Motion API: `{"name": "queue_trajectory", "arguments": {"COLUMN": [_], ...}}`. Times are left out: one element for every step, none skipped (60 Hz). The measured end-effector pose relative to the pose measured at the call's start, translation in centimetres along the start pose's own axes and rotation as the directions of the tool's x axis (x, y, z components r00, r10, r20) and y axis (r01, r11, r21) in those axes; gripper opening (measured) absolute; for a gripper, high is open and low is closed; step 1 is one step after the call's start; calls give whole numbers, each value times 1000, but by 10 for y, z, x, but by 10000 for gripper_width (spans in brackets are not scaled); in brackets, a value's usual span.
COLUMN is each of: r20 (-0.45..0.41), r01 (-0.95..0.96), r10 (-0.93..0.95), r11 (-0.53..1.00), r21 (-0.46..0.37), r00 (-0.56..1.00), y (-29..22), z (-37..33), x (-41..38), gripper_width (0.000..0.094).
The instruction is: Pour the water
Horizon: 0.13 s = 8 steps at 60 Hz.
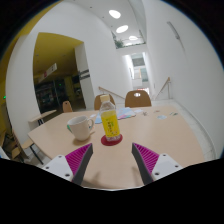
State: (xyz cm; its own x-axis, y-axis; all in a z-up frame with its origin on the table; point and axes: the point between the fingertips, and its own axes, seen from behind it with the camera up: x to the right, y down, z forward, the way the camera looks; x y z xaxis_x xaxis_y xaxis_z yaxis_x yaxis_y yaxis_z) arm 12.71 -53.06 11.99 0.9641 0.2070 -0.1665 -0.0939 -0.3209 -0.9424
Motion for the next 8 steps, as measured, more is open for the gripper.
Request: {"name": "queue_trajectory", "arguments": {"r20": [3, 3, 1, 0, -2, -4, -7, -11], "r01": [-8, -16, -24, -31, -37, -42, -46, -50], "r10": [8, 16, 24, 31, 37, 42, 46, 50], "r11": [1000, 1000, 1000, 999, 999, 999, 999, 999], "r21": [-2, -4, -7, -11, -13, -15, -16, -17], "r00": [1000, 1000, 1000, 1000, 999, 999, 999, 999], "y": [4, 5, 6, 11, 15, 19, 23, 27], "z": [-11, -15, -16, -24, -33, -40, -48, -56], "x": [0, -2, -1, 0, 1, 2, 4, 6], "gripper_width": [855, 853, 855, 854, 853, 854, 852, 851]}}
